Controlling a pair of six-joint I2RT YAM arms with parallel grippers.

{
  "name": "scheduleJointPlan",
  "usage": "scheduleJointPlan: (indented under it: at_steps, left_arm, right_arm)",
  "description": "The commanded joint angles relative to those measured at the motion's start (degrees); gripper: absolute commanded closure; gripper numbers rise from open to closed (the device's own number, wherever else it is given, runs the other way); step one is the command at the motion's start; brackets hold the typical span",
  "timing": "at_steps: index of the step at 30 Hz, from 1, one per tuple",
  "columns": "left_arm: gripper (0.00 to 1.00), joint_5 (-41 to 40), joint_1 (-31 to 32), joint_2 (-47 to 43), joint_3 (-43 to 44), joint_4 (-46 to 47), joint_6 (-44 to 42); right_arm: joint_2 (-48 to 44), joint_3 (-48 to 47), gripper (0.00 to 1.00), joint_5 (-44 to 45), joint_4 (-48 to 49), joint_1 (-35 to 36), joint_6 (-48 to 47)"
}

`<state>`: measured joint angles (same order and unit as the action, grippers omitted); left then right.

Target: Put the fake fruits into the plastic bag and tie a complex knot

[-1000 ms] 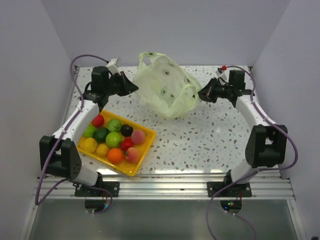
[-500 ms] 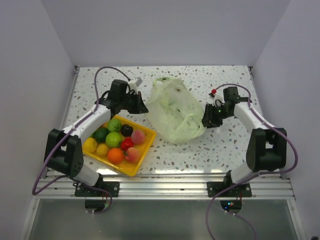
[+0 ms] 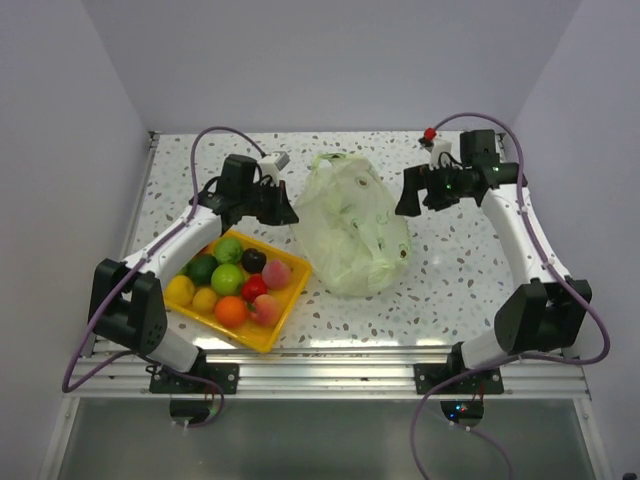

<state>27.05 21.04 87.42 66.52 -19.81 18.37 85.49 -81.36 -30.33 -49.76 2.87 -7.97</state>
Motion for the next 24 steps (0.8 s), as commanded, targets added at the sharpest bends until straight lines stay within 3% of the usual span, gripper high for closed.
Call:
scheduleJointPlan:
  at_steps: [1,7,10,11,12,15,21,24]
  left_arm:
    - [1.0,2.2,0.0,-1.5,2.4,-1.0,-1.1]
    - [1.0,4.9,0.0,-2.8,2.6,-2.2,-1.1]
    - [1.0,5.7,-0.1,-3.6,2.6,-4.4,-2.2]
    - [1.0,6.4,0.0,-3.8,2.7,-5.1,-2.4]
    - [1.0,7.2,-0.1,-4.3,2.8,-6.5,-2.7]
    - [1.0,9.3,-0.1,-5.4,4.7,-9.3,-3.1]
    - [0.97,9.0,-0.1,-8.0,7.8,-11.6,-2.9]
    - [0.93,5.7,-0.2,-7.1,6.8,-11.1,-3.3]
  right_arm:
    - [3.1,-3.4,0.01,2.4,-3.1,3.9,-3.1]
    - [7.1,1.4,0.01,9.4,2.1,8.5,-0.5]
    - [8.6,1.4,0.15,9.0,2.7,8.5,0.1]
    - [8.9,0.3,0.28,6.6,2.0,8.6,0.1]
    - [9.2,-0.5,0.59,5.0,1.1,8.6,0.1]
    - [7.8,-3.4,1.0,-3.1,-4.1,8.5,0.8]
    - [0.2,3.2,1.0,-16.8,-2.0,3.5,12.7]
    - [3.6,5.2,1.0,-17.7,-5.1,3.2,11.1]
